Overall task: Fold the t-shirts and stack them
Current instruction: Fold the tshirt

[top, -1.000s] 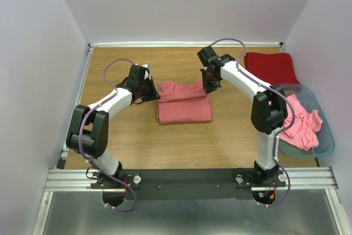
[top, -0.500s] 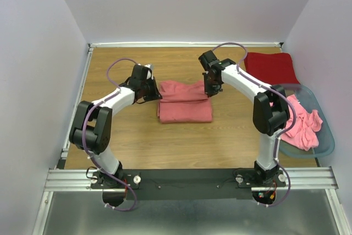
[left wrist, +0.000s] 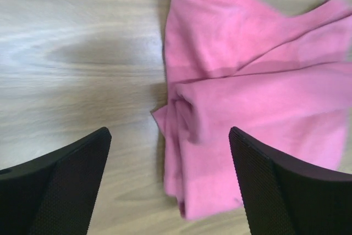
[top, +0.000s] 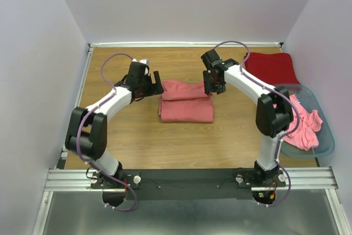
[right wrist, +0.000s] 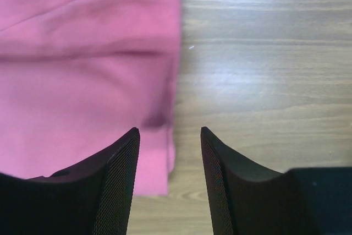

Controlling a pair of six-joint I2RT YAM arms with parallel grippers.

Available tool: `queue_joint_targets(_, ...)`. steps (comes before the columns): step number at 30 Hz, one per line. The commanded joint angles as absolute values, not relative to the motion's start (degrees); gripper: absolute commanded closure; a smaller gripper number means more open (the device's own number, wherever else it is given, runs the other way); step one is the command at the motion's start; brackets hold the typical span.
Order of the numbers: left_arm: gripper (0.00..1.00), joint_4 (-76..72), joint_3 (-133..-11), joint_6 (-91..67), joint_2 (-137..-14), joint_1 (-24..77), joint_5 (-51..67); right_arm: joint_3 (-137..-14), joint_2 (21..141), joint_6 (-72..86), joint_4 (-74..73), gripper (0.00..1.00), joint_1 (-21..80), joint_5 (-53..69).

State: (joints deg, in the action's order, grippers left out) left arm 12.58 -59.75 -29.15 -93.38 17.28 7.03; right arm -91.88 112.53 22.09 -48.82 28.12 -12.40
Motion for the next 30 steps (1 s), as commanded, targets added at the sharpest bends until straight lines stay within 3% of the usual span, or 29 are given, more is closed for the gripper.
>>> queue_joint_targets(1,0.10,14.67,-59.07,-29.61,-83.86,20.11,1.24,-89.39,103.38,19.25,-44.57,0.44,30.76,-6.19)
queue_joint_targets(2,0.15,15.37,-58.11,-30.23,-81.59,21.52,0.45,-87.21,102.66,19.25,-41.95,0.46,30.94,-3.80)
queue_joint_targets(3,0.32,15.47,-57.40,-30.76,-80.61,22.93,0.44,-86.14,101.96,19.51,-40.44,0.48,31.55,-0.30)
queue_joint_targets(5,0.51,15.29,-55.38,-32.68,-79.28,27.39,0.44,-83.25,101.60,20.12,-36.59,0.55,32.16,4.38)
queue_joint_targets(6,0.67,14.34,-54.76,-33.13,-78.84,28.73,0.70,-82.62,102.04,20.13,-35.61,0.57,32.78,6.31)
queue_joint_targets(9,0.82,11.53,-52.39,-34.19,-80.41,31.63,0.97,-81.48,105.01,20.22,-32.53,0.63,33.66,9.84)
queue_joint_targets(11,0.87,8.98,-51.07,-34.63,-83.13,31.90,1.67,-82.34,107.82,20.22,-31.30,0.68,33.75,10.02)
queue_joint_targets(18,0.88,6.24,-50.45,-34.37,-90.79,33.22,2.81,-89.99,116.72,18.46,-30.32,0.79,30.68,5.80)
queue_joint_targets(24,0.88,4.75,-49.40,-34.54,-92.72,33.57,2.73,-98.08,123.66,20.73,-28.13,0.79,22.16,6.50)
queue_joint_targets(30,0.82,4.14,-50.27,-34.54,-89.14,32.79,0.44,-97.48,119.11,22.06,-23.92,0.65,18.54,16.68)
